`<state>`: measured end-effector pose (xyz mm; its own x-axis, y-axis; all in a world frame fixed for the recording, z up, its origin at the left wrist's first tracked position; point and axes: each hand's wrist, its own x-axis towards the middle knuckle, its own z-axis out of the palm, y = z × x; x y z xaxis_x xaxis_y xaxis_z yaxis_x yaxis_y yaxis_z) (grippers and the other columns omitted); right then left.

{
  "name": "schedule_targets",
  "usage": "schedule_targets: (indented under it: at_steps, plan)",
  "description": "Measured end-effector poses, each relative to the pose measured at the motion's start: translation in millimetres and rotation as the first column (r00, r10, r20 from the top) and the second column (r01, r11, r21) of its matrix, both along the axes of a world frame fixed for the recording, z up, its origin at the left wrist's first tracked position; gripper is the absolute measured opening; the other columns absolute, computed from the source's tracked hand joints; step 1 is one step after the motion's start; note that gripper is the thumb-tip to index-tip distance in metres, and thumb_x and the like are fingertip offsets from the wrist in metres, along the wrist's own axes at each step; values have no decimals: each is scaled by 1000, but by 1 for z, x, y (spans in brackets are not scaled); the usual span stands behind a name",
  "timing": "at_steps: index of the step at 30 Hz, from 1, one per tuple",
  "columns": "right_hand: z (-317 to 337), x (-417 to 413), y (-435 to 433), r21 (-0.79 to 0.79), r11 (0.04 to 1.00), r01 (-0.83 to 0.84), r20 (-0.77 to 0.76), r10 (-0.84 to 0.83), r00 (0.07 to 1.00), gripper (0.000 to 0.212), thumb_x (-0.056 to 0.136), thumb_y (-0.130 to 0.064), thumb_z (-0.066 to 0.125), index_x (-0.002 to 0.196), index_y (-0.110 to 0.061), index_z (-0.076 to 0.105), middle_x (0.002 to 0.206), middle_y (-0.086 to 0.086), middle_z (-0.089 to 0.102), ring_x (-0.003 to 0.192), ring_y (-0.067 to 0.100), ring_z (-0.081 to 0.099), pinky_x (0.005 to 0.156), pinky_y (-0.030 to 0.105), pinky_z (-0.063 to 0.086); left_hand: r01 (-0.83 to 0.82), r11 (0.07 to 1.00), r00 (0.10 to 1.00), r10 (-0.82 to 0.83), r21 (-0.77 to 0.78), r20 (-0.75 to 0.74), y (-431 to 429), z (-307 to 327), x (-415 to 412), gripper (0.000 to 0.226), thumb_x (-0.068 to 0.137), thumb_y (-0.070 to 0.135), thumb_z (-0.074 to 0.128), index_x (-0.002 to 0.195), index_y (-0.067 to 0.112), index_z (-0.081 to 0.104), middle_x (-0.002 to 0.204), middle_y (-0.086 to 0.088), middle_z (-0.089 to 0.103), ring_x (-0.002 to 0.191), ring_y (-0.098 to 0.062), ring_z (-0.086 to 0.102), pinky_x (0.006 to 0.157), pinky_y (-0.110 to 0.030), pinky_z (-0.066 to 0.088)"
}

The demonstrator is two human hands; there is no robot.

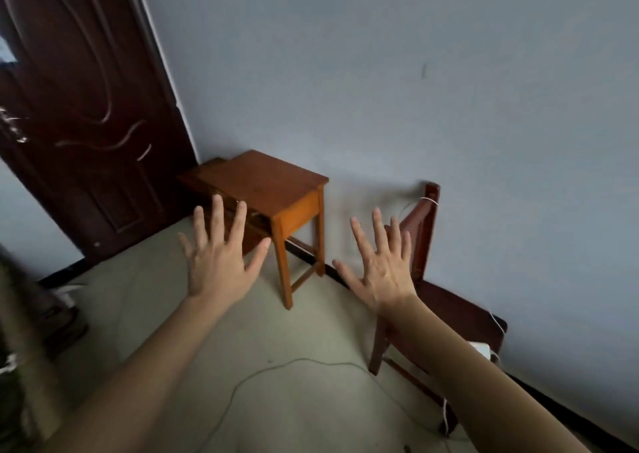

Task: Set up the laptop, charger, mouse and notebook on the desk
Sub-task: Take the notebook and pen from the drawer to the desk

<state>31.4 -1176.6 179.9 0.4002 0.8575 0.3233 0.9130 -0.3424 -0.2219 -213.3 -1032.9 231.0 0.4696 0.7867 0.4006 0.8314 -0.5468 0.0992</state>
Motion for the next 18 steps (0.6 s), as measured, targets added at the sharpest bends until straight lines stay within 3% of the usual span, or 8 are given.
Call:
schedule_targets:
  at_steps: [4,10,18]
  plan:
    - [-6,-27,103,-15,997,-72,15,72,997,84,91,-83,18,158,-42,-11,167,3,-20,152,40,-17,119,63,-7,-87,996,996,87,-10,-30,75,-10,-44,81,91,74,21,157,26,19,165,-14,12,147,-45,16,103,-74,27]
    - [-22,-39,248,-40,980,-194,43,196,980,85,91,-84,20,160,-40,-4,170,6,-7,153,43,-7,119,66,4,-201,979,980,200,-37,-16,183,-34,-70,81,91,75,24,156,27,21,165,-12,14,147,-43,16,101,-75,29]
    - [-9,-10,480,40,955,-293,46,291,956,83,91,-84,19,158,-44,-8,168,2,-18,152,37,-19,116,58,-15,-335,942,942,335,-22,-17,369,-21,-50,83,90,76,20,157,27,16,166,-13,10,148,-44,12,107,-75,21]
